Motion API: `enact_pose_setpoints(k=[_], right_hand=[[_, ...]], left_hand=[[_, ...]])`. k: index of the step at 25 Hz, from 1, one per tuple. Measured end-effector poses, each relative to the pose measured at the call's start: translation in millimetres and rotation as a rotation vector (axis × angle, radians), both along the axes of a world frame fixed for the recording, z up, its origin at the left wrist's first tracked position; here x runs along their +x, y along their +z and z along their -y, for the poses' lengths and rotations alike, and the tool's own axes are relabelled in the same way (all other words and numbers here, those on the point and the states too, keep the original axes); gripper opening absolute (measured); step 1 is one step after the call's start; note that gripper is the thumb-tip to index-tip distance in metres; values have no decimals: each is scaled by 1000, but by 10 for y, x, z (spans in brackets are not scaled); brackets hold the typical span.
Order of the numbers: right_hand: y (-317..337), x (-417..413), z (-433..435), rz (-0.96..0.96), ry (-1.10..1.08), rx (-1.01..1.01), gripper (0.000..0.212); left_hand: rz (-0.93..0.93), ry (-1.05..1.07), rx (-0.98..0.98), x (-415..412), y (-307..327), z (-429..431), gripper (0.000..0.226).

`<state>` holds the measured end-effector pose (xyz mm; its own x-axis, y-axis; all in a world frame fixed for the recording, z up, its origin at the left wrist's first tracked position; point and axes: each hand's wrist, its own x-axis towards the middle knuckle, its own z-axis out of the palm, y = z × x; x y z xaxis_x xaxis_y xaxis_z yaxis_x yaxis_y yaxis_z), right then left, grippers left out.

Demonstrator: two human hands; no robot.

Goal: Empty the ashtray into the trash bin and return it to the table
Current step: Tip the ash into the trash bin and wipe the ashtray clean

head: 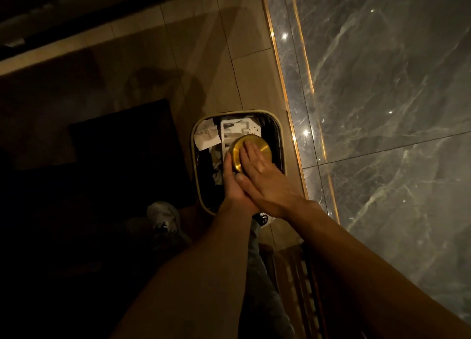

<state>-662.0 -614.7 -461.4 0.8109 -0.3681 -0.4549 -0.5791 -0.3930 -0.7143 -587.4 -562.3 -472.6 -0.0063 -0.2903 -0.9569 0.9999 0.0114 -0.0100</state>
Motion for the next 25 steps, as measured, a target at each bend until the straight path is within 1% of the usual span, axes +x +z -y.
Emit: enact_pose_setpoints(k=[2,3,5,6,8,9,11,12,14,15,16,17,18,19,21,22,24,25], right_hand=[[-43,-5,0,23,-59,-92,67],[-58,-10,6,5,-81,-86,68],[-69,-29,-23,-52,-1,3,74],[-73,-56,-40,-52,5,-2,75],[-102,-85,-50,-6,-89,-81,72],[-97,-80,-32,-9,-104,-75,72],[-65,-80,-27,-38,18,-23,74],[-45,-90,-22,-26,36,-43,74],[-24,-84,-19,26,-82,-141,70],[-16,-79,-13,20,-124,-132,69],[-2,-50,-4,4,-94,-78,68],[6,-47,-11,-30,-12,-8,68],[8,-56,-12,-38,53,6,69],[14,-46,-4,-2,55,-44,69],[35,-43,18,59,-103,-142,69],[36,-32,28,46,-125,-114,70],[31,-47,9,-32,58,-13,75],[24,-73,6,-42,104,-26,75]], left_hand=[[-23,-27,28,35,-52,-40,75],[-29,-34,40,57,-66,-58,76],[-4,-34,54,79,-30,-62,75],[-21,-42,72,73,-4,-57,74],[-80,-39,90,72,48,-37,75],[-68,-39,89,64,47,-37,74],[-8,-55,82,53,47,-28,74],[-14,-66,74,53,58,-20,73],[-58,-71,81,51,64,7,75],[-63,-66,85,41,49,7,75],[-49,-59,82,34,24,-1,77],[-32,-51,69,24,1,-15,78],[-20,-54,66,17,1,-38,78],[-26,-59,61,26,12,-58,77],[-69,-71,67,51,59,-49,77],[-62,-73,77,64,69,-58,76],[-34,-72,66,59,75,-90,74],[-52,-77,51,49,94,-99,75]])
